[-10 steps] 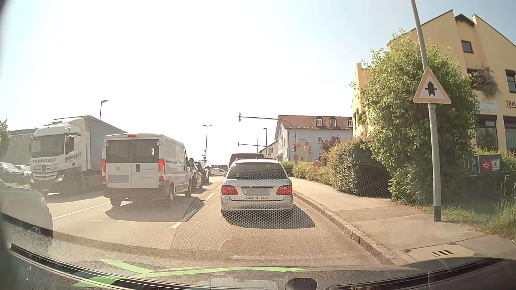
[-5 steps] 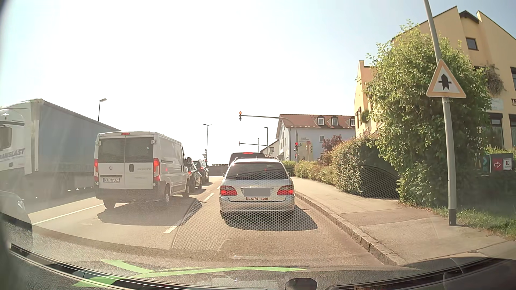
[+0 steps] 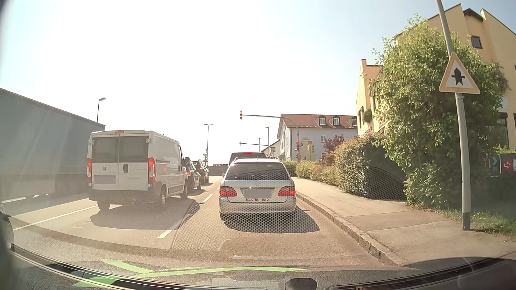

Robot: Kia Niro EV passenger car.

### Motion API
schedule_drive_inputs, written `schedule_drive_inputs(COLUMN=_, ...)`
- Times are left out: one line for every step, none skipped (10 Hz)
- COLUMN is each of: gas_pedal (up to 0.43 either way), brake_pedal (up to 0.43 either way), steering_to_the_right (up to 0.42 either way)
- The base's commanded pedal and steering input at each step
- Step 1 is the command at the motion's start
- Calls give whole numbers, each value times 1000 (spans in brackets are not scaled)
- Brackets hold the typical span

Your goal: Follow the waypoints while adhering to traffic rules and regulations

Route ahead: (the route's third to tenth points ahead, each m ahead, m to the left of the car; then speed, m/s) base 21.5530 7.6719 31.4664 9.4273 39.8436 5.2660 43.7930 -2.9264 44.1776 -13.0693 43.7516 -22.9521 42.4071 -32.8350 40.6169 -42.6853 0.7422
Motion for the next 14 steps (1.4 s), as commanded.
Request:
schedule_drive_inputs(gas_pedal=0, brake_pedal=0, steering_to_the_right=-31)
schedule_drive_inputs(gas_pedal=0, brake_pedal=0, steering_to_the_right=-31)
schedule_drive_inputs(gas_pedal=0, brake_pedal=43, steering_to_the_right=-31)
schedule_drive_inputs(gas_pedal=0, brake_pedal=67, steering_to_the_right=-31)
schedule_drive_inputs(gas_pedal=0, brake_pedal=85, steering_to_the_right=-29)
schedule_drive_inputs(gas_pedal=0, brake_pedal=122, steering_to_the_right=-27)
schedule_drive_inputs(gas_pedal=0, brake_pedal=134, steering_to_the_right=-25)
schedule_drive_inputs(gas_pedal=0, brake_pedal=152, steering_to_the_right=-21)
schedule_drive_inputs(gas_pedal=0, brake_pedal=171, steering_to_the_right=-18)
schedule_drive_inputs(gas_pedal=0, brake_pedal=183, steering_to_the_right=-16)
schedule_drive_inputs(gas_pedal=0, brake_pedal=195, steering_to_the_right=-15)
schedule_drive_inputs(gas_pedal=0, brake_pedal=195, steering_to_the_right=-15)
schedule_drive_inputs(gas_pedal=0, brake_pedal=195, steering_to_the_right=-15)
schedule_drive_inputs(gas_pedal=0, brake_pedal=195, steering_to_the_right=-15)
